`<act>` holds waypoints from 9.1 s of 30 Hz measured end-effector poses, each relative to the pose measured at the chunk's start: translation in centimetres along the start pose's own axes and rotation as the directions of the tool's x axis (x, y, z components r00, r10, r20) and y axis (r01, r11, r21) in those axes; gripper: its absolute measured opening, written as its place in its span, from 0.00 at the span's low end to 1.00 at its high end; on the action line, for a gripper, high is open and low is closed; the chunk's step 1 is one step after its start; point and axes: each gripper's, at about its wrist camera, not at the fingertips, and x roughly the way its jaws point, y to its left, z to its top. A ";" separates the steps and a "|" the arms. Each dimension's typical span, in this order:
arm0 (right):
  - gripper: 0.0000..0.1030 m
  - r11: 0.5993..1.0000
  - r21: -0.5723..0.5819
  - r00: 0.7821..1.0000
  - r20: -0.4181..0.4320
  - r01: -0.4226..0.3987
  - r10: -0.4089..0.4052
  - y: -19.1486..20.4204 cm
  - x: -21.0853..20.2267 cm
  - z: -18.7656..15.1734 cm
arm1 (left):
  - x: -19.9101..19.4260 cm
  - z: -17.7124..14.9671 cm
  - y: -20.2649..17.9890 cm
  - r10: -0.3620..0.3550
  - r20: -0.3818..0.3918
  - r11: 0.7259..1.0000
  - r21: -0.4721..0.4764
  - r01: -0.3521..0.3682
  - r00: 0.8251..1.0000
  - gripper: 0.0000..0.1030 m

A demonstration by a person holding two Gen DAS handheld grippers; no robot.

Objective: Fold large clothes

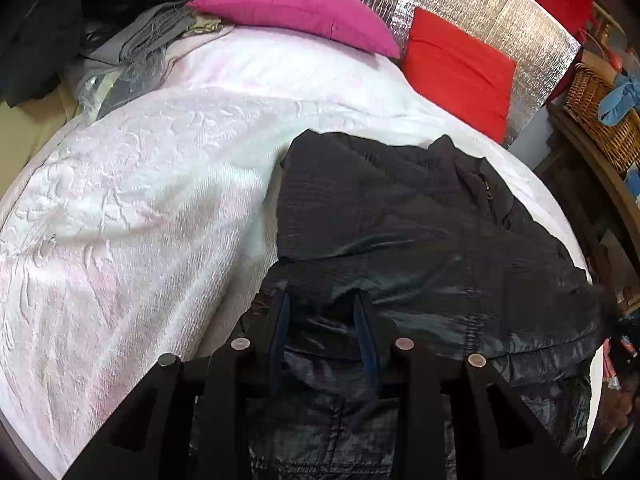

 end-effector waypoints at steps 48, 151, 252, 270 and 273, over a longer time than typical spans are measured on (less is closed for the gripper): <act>0.35 0.988 -0.106 0.985 -0.117 0.115 -0.127 -2.0 6.8 2.8 | 3.2 3.2 2.6 -0.144 -0.066 0.981 -0.140 0.134 0.987 0.60; 0.33 0.984 0.176 0.981 -0.177 -0.043 0.074 1.2 7.2 -6.8 | 1.3 -3.8 0.6 -0.452 -0.122 0.826 -0.431 0.363 0.884 0.80; 0.62 0.926 -0.361 0.813 -0.502 0.113 -0.294 -9.3 -8.8 -23.2 | -12.8 -30.0 16.3 -0.109 -0.402 0.994 -0.073 0.087 0.909 0.80; 0.59 0.944 -0.321 0.829 -0.506 0.078 -0.241 -9.6 -9.7 -22.8 | -10.2 -28.6 16.4 -0.163 -0.411 0.985 -0.121 0.123 0.897 0.67; 0.28 0.930 -0.363 0.837 -0.488 0.062 -0.246 -8.7 -10.4 -23.0 | -10.3 -28.7 15.1 -0.176 -0.401 0.984 -0.089 0.153 0.899 0.20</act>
